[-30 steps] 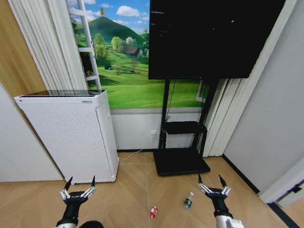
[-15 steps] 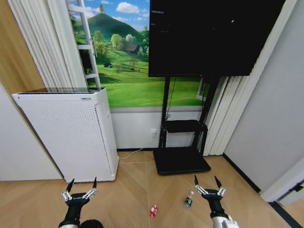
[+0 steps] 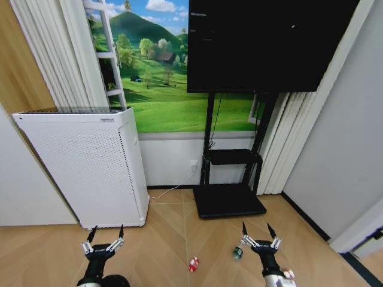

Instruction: Pick up the trash bin and place the garbage on the floor into it.

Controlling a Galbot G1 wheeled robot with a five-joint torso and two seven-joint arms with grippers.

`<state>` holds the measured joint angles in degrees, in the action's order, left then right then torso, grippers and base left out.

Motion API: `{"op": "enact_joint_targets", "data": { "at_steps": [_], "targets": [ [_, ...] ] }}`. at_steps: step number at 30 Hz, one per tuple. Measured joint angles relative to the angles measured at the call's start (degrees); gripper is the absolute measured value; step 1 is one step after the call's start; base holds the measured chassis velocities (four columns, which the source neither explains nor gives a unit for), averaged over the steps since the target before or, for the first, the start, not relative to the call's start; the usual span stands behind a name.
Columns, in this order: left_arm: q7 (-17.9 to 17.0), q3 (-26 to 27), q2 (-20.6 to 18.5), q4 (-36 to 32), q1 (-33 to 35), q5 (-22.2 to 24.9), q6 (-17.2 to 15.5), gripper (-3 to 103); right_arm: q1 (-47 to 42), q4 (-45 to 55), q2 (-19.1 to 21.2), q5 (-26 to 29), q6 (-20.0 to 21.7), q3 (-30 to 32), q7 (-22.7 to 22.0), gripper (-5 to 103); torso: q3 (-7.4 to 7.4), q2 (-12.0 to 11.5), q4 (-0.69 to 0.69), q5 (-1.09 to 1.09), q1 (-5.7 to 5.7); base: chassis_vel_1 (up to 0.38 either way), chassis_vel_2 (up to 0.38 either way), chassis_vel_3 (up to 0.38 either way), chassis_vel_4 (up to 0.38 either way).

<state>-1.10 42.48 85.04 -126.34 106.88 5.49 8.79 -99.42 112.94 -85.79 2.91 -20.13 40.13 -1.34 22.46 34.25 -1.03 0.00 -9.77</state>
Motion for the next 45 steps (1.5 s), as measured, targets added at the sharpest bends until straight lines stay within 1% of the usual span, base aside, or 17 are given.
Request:
{"op": "enact_joint_targets", "data": {
  "at_steps": [1,3,5,8,9,15,27,37,40,43,44,45],
  "targets": [
    [0.0,0.0,0.0,0.1,-0.1,0.0,0.0,99,0.0,-0.1,0.0,-0.1,0.0,0.0,0.1,100,-0.35,-0.5,0.0,0.0,0.19,0.0,0.0,0.0,0.0],
    [0.0,0.0,0.0,0.1,-0.1,0.0,0.0,99,0.0,-0.1,-0.1,-0.1,0.0,0.0,0.1,100,-0.5,-0.8,0.0,0.0,0.27,0.0,0.0,0.0,0.0],
    [0.0,0.0,0.1,0.1,-0.1,0.0,0.0,99,0.0,-0.2,-0.2,-0.2,0.0,-0.2,0.3,100,-0.97,-1.5,0.0,0.0,0.55,0.0,0.0,0.0,0.0],
    [0.0,0.0,0.2,0.1,-0.1,0.0,0.0,99,0.0,-0.2,-0.3,-0.3,0.0,-0.3,0.4,100,-1.17,-1.9,0.0,0.0,0.68,0.0,0.0,0.0,0.0],
    [0.0,0.2,0.3,0.0,-0.1,0.1,-0.1,99,0.0,-0.4,-0.5,-0.3,-0.2,-0.3,0.8,100,-1.63,-2.6,0.0,0.0,0.98,0.0,0.0,0.0,0.0],
    [0.0,0.5,0.3,-0.1,0.0,0.3,0.0,99,-0.1,-0.6,-0.8,-0.4,-0.4,-0.5,1.0,100,-2.29,-3.7,0.0,0.0,1.45,0.0,0.0,0.0,0.0],
    [0.0,0.3,0.9,-0.7,0.4,0.2,0.1,99,-0.6,-0.7,-0.9,-0.6,-1.3,-0.4,1.7,100,-4.14,-6.8,0.0,0.0,2.63,0.0,0.0,0.0,0.0],
    [0.0,0.3,1.0,-1.0,0.5,0.1,0.1,99,-0.5,-0.7,-0.7,-0.3,-1.3,-0.2,1.7,100,-4.85,-8.0,0.0,0.0,3.09,0.0,0.0,0.0,0.0],
    [-0.1,0.4,1.0,-1.0,0.6,0.1,0.1,99,-0.3,-0.7,-0.7,-0.1,-1.3,-0.1,1.7,100,-5.27,-8.6,0.0,0.0,3.33,0.0,0.0,0.0,0.0],
    [-0.2,0.4,1.1,-1.0,0.6,0.1,0.1,99,0.2,-0.7,-0.2,0.3,-1.2,0.0,1.7,100,-6.17,-10.0,0.0,0.0,3.83,0.0,0.0,0.0,0.0],
    [-0.2,0.4,1.1,-1.0,0.6,0.1,0.1,99,0.2,-0.7,-0.2,0.3,-1.2,0.0,1.7,100,-6.17,-10.0,0.0,0.0,3.83,0.0,0.0,0.0,0.0],
    [-0.3,0.4,1.1,-1.1,0.8,0.1,0.2,99,0.4,-0.7,-0.2,0.5,-1.0,0.1,1.3,100,-6.61,-10.7,0.0,0.0,4.09,0.0,0.0,0.0,0.0]
  ]
}}
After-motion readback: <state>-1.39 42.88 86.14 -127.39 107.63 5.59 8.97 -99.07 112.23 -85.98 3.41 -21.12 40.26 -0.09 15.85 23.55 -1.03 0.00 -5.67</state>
